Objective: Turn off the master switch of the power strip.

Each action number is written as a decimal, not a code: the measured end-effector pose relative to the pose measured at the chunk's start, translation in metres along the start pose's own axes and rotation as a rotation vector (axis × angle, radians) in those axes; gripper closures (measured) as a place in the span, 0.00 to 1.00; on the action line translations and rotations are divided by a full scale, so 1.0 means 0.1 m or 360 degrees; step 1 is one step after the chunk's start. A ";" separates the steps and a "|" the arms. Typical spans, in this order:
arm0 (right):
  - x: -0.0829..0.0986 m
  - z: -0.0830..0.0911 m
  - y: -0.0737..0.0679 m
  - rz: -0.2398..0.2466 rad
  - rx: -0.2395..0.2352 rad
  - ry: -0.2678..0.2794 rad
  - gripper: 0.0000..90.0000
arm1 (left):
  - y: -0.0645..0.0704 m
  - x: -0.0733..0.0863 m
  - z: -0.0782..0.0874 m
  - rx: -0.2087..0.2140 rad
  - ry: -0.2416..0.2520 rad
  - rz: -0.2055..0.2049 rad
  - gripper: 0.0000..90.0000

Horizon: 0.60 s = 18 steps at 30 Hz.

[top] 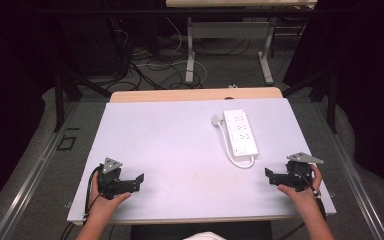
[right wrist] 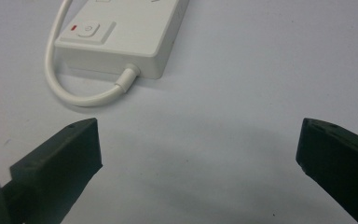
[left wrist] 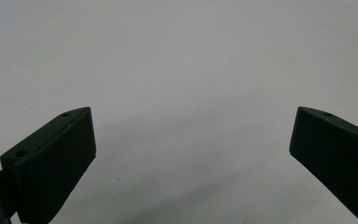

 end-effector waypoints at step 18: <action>-0.06 0.04 -0.11 0.0026 -0.0026 -0.0038 0.00 | 0.02 0.01 0.07 0.0020 0.0014 0.0003 0.01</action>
Point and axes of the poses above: each handheld gripper's, and its own axes: z roughly backward along the jaws, x roughly out of its underside, y roughly to its right, the point moved 8 cm from there along -z, roughly forward along the jaws, and after that the axes turned 10 degrees about z, right-handed, at the moved point
